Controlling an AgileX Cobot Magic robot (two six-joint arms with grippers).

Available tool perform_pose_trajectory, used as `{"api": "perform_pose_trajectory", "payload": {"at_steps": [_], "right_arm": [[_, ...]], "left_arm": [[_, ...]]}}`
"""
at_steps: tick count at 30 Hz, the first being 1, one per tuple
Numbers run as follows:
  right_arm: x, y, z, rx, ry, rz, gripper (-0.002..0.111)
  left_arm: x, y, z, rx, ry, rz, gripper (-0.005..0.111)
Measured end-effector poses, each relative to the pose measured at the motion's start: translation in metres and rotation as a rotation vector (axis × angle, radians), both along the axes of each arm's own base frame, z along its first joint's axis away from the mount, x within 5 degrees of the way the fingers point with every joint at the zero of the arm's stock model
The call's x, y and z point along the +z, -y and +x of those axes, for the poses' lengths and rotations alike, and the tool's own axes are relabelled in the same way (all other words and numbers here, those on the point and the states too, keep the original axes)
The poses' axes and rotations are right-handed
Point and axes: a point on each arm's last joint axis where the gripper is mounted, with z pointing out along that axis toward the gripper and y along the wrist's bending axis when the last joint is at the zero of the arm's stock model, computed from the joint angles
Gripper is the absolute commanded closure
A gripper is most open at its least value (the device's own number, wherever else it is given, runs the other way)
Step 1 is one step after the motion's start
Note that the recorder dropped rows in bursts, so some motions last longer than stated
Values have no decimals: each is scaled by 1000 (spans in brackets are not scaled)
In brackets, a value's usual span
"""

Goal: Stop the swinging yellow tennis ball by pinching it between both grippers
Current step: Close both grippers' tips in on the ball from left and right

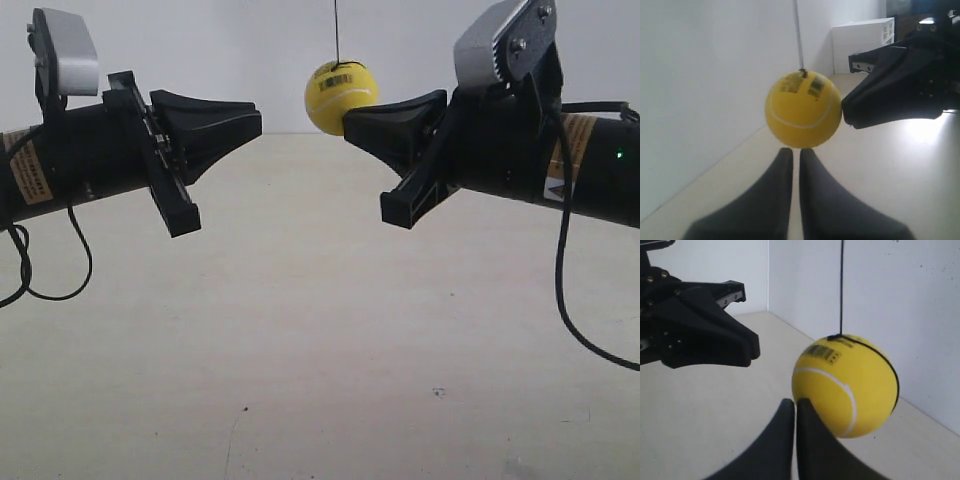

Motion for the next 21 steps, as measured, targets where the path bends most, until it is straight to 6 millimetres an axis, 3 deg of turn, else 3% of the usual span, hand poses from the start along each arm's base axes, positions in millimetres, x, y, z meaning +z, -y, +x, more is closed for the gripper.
{"api": "perform_pose_trajectory", "payload": {"at_steps": [21], "right_arm": [[6, 3, 10, -105, 31, 8, 108]], "left_arm": [[0, 0, 0, 3, 30, 19, 102]]}}
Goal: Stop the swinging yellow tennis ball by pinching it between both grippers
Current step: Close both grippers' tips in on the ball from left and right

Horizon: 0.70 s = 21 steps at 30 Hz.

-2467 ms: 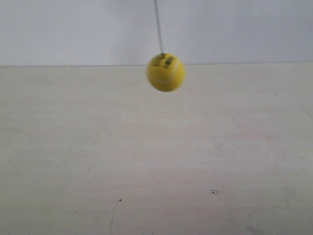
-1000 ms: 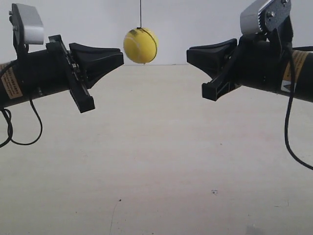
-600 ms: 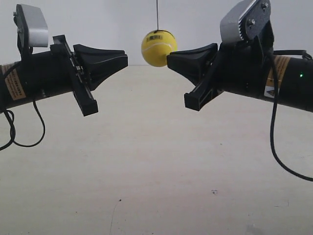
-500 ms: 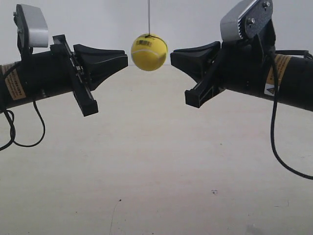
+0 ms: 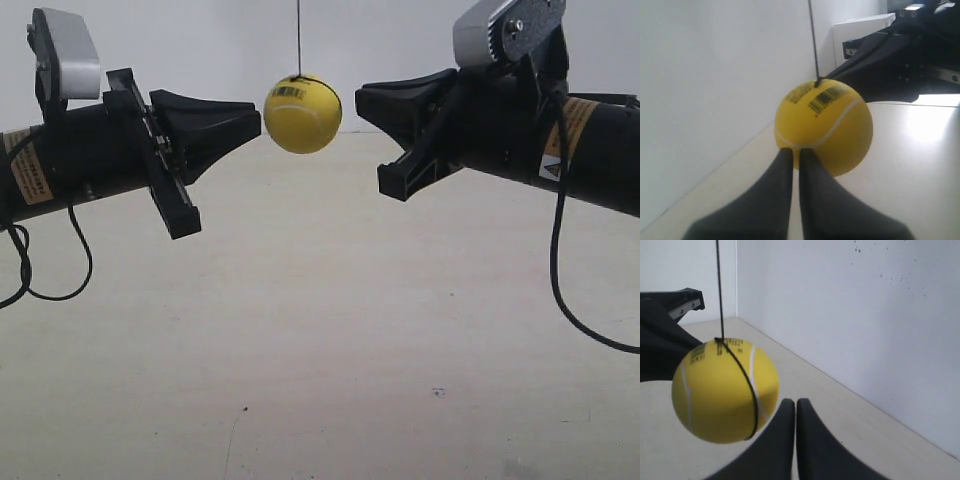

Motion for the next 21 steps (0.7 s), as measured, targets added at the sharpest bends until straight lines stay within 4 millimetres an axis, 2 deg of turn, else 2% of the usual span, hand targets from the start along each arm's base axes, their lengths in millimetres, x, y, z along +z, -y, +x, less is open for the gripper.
{"api": "perform_pose_trajectory", "payload": {"at_steps": [12, 16, 21], "right_arm": [[-10, -6, 4, 51, -15, 52, 108], [-14, -6, 5, 51, -38, -22, 108], [-10, -10, 8, 100, -81, -68, 108]], "left_arm": [[0, 0, 0, 0, 1, 4, 102], [-4, 1, -1, -19, -2, 52, 102], [-6, 1, -1, -20, -19, 74, 102]]}}
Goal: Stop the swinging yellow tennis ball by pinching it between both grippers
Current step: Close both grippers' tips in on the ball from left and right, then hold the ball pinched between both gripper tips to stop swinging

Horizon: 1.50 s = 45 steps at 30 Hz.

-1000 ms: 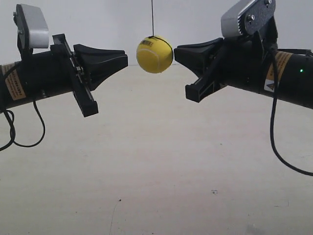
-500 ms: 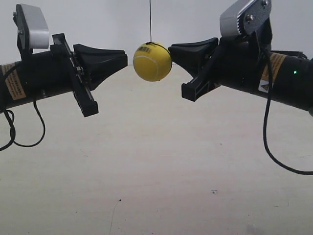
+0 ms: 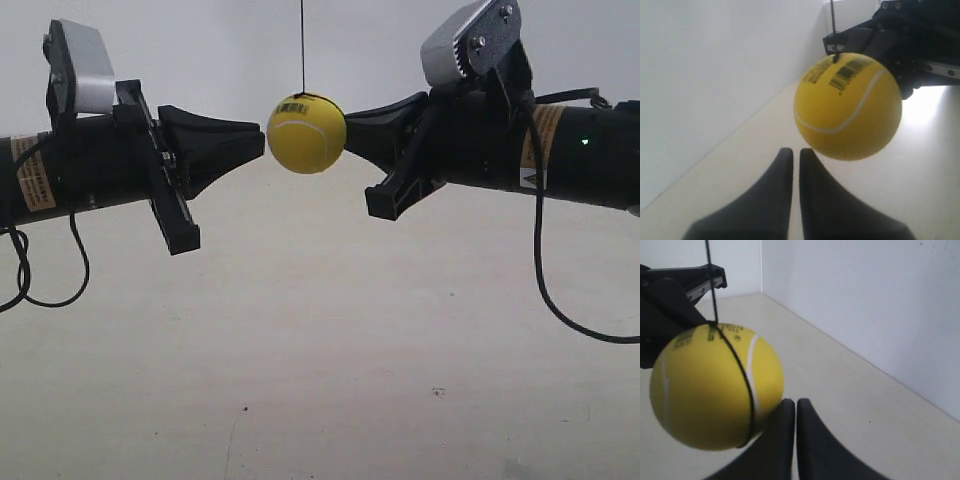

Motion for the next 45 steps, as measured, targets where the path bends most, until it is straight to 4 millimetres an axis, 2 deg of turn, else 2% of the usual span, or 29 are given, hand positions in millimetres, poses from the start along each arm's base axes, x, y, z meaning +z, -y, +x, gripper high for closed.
{"api": "perform_pose_trajectory", "payload": {"at_steps": [11, 14, 17, 23, 32, 38, 45], "right_arm": [[7, 1, -7, 47, 14, -87, 108], [15, 8, -10, -12, 27, -154, 108], [24, 11, -19, 14, 51, -195, 108], [29, 6, -28, 112, 63, -154, 108], [27, 10, -23, 39, 49, -188, 108], [28, 8, -24, 64, 52, -168, 108], [28, 8, -25, 66, 52, -164, 108]], "left_arm": [[6, 3, -2, -89, -15, -2, 102], [6, 0, 0, -79, -18, -1, 102], [6, 0, 0, -82, -20, 1, 102], [8, 1, -3, -111, -15, -30, 102], [10, 1, -4, -127, -10, -49, 102], [2, 3, -1, -135, -34, -52, 102], [3, 3, -2, -151, -30, -67, 102]]}}
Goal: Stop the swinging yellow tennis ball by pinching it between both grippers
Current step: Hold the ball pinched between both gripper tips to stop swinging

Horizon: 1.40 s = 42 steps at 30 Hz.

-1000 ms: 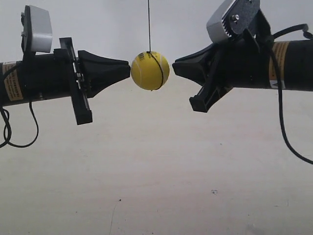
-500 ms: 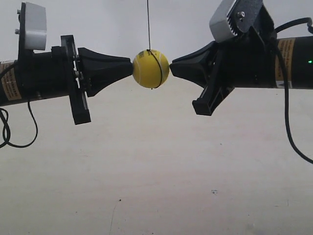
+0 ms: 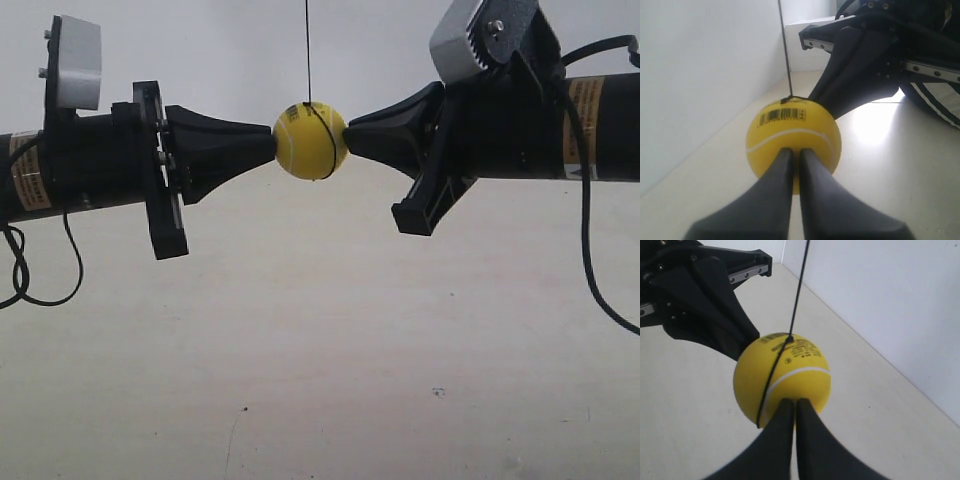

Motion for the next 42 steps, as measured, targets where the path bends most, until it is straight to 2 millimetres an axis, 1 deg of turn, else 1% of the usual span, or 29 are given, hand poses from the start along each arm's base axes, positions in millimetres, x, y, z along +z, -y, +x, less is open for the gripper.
{"api": "perform_pose_trajectory", "payload": {"at_steps": [42], "right_arm": [[-1, -1, 2, -10, -10, 23, 108]], "left_arm": [[1, 0, -1, -8, 3, -6, 102]]}}
